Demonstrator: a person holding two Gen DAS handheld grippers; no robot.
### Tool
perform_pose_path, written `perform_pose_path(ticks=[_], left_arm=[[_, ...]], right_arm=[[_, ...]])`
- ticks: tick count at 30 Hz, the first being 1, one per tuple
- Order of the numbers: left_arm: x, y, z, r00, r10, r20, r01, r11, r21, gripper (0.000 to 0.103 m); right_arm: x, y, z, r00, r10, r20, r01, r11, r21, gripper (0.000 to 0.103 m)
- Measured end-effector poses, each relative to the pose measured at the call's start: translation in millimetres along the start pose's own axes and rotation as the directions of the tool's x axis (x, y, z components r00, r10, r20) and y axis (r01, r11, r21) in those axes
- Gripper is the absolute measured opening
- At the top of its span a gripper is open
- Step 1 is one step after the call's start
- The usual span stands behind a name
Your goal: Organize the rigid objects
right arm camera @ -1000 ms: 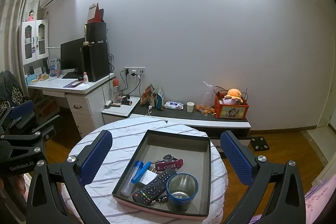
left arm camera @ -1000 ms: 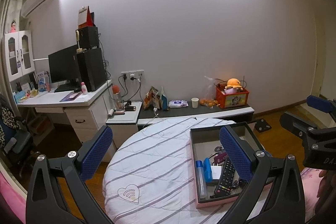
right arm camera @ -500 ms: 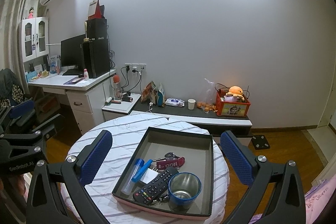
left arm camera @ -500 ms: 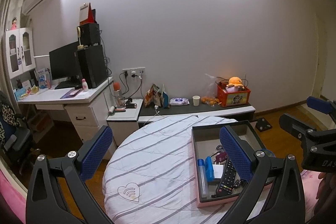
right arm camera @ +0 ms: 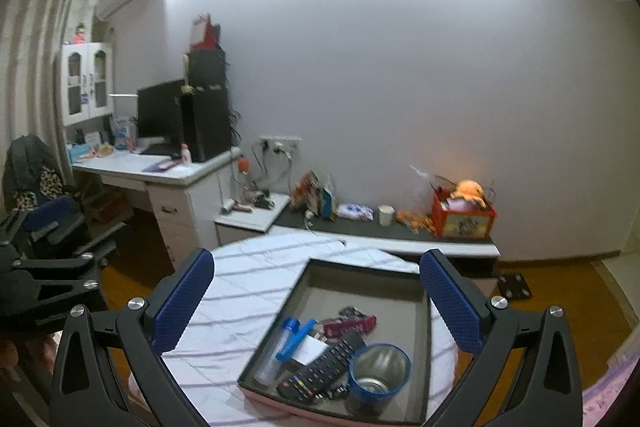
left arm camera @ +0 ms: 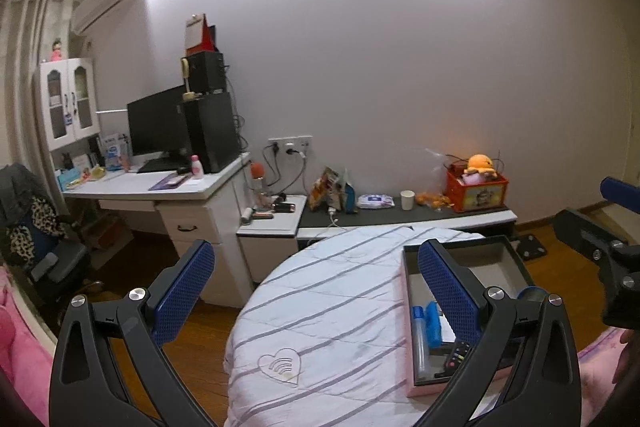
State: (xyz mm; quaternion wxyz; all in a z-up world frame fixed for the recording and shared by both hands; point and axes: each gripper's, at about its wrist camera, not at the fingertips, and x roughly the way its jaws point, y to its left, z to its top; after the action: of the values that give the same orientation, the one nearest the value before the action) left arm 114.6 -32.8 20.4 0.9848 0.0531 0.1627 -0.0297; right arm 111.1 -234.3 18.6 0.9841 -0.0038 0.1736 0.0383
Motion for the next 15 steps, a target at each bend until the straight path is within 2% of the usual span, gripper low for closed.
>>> perform_pose_path(ticks=[6,15], left_arm=[[1,5,-2,1.000,0.000,-0.009,0.000,1.000,-0.003,0.103],[-3,-8,0,0.993,-0.114,0.021,0.114,0.993,-0.008,0.103]], right_arm=[[2,10,-2,0.999,0.035,-0.003,-0.035,0.999,-0.017,0.103],[-4,1,-8,1.000,-0.001,-0.022,0.001,1.000,-0.005,0.103]])
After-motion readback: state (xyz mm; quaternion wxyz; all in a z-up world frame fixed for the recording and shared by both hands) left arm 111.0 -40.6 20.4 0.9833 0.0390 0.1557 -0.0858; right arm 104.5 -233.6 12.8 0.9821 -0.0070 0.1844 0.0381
